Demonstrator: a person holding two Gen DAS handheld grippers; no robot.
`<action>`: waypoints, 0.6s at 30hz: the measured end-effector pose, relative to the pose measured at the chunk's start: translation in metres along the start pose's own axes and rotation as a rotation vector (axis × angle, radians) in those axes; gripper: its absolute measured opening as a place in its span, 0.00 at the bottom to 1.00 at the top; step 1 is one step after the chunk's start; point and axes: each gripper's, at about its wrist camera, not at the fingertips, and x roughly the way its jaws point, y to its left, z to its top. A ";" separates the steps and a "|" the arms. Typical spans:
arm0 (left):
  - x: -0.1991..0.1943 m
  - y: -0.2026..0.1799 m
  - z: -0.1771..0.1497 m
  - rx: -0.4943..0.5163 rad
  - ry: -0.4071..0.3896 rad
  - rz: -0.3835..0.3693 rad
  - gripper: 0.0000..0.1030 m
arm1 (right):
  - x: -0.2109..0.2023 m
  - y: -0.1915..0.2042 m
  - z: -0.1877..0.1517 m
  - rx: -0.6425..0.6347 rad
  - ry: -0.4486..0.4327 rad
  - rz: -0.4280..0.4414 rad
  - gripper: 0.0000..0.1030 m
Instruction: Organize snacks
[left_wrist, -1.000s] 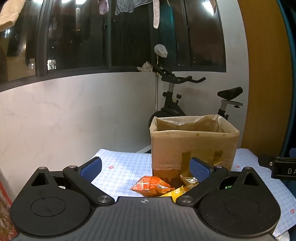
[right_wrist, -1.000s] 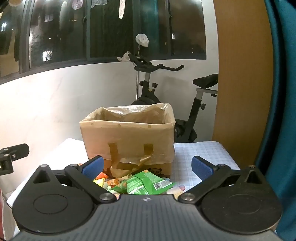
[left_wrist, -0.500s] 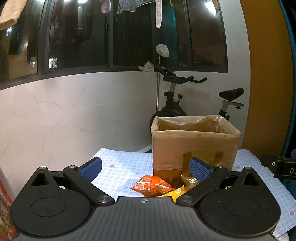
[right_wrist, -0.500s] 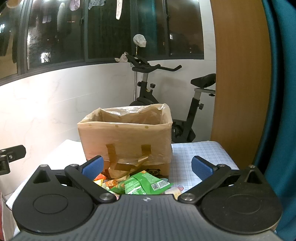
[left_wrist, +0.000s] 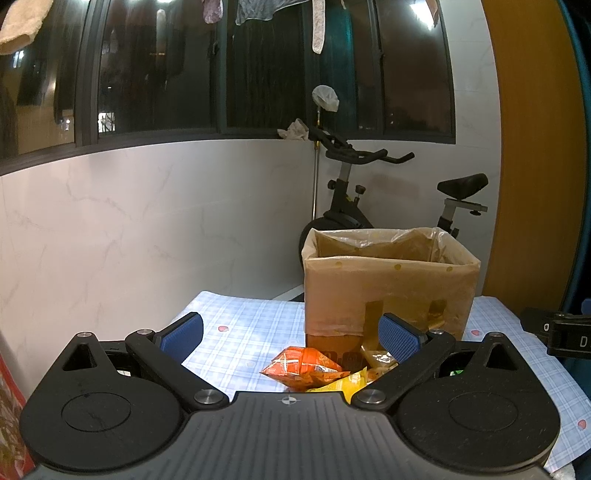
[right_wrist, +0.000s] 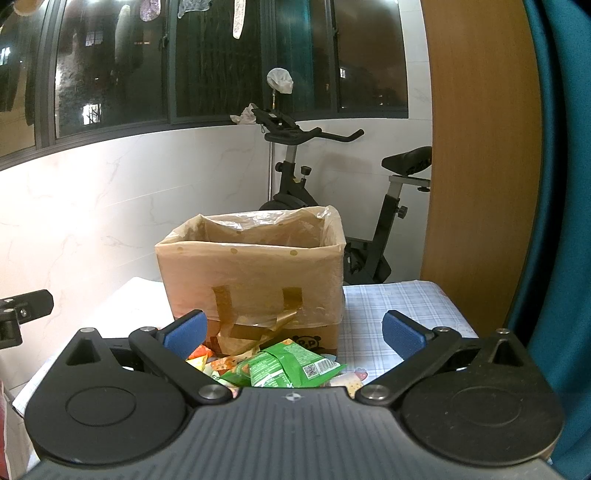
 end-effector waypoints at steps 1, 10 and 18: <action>0.000 0.000 0.000 0.000 0.001 0.000 0.99 | 0.000 0.000 0.000 0.000 0.000 0.000 1.00; 0.000 0.000 0.000 -0.004 0.006 -0.001 0.99 | 0.000 0.000 0.000 0.000 0.000 0.000 1.00; -0.001 0.000 0.001 -0.009 0.010 -0.001 0.99 | 0.001 0.001 -0.001 -0.001 -0.001 -0.001 1.00</action>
